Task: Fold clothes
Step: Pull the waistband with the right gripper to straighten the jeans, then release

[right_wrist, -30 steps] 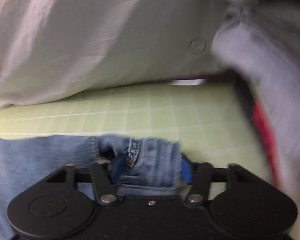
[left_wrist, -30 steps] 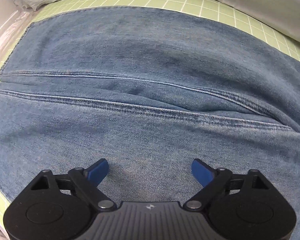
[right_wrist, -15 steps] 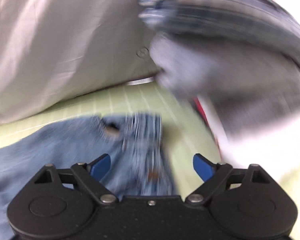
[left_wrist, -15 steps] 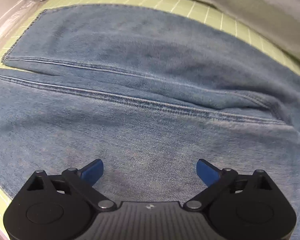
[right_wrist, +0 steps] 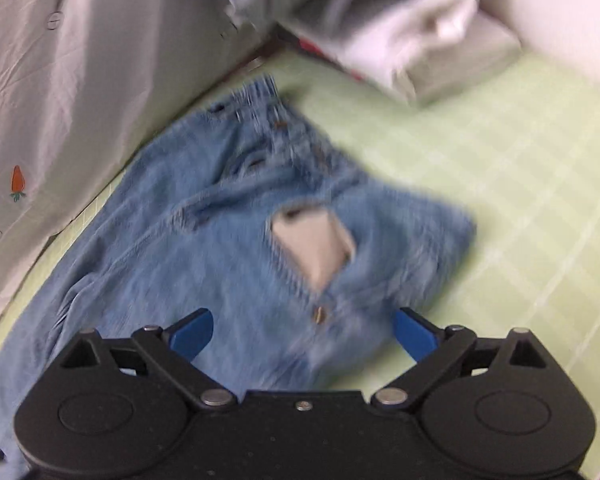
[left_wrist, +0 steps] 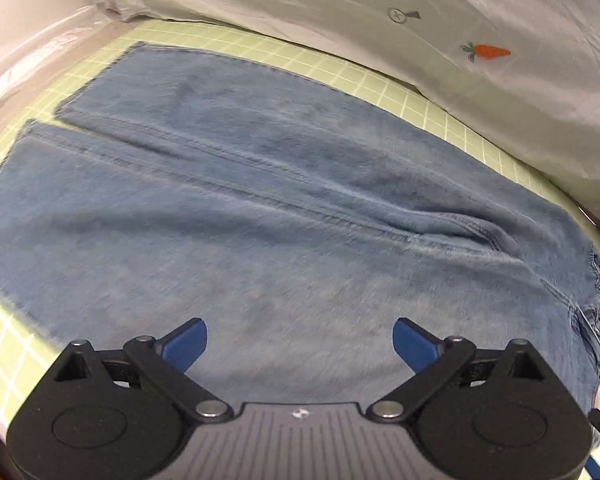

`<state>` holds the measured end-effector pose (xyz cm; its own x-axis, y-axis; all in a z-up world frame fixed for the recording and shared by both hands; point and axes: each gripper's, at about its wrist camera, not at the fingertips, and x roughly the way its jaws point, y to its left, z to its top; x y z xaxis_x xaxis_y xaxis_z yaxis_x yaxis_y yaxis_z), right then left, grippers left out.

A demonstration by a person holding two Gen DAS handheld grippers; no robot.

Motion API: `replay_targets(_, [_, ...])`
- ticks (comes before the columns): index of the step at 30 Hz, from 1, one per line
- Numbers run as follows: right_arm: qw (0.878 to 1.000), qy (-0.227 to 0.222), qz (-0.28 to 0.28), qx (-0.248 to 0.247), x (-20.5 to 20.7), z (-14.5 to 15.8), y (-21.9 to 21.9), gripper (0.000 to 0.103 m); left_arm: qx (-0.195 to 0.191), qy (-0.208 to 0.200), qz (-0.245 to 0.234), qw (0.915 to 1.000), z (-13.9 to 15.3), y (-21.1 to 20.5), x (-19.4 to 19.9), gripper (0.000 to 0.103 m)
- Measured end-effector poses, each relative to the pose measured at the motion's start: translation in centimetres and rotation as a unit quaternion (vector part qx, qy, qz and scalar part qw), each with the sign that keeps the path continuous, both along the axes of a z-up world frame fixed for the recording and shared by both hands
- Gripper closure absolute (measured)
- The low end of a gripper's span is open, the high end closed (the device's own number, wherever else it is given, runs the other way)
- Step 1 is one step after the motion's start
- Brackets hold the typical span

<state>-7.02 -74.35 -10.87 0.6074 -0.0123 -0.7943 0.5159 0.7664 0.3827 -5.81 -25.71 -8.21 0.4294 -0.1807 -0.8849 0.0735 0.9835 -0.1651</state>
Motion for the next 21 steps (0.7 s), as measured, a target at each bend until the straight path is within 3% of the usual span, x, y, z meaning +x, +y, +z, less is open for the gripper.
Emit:
replay_targets(4, [0.998, -0.016, -0.009, 0.057, -0.7, -0.9, 1.0, 0.005, -0.005, 0.005, 0.019, 0.9998, 0.2, 3.2, -2.3, 0.004])
replay_targets(11, [0.993, -0.023, -0.071, 0.096, 1.0, -2.5, 1.8, 0.011, -0.008, 0.009, 0.045, 0.9989, 0.2, 8.2, -4.2, 0.004])
replay_targets(17, [0.984, -0.041, -0.065, 0.161, 0.1, -3.3, 1.2, 0.071, -0.027, 0.019, 0.055, 0.998, -0.3, 11.7, -4.1, 0.004])
replay_targets(18, [0.983, -0.044, -0.057, 0.169, -0.3, -3.4, 1.1, 0.087, -0.03, 0.02, 0.057, 0.9977, -0.4, 12.1, -3.9, 0.004])
replay_targets(21, [0.986, -0.052, -0.046, 0.155, -2.1, -2.7, 1.2, 0.092, -0.042, 0.031, 0.066, 0.9964, -0.9, 13.8, -3.4, 0.004])
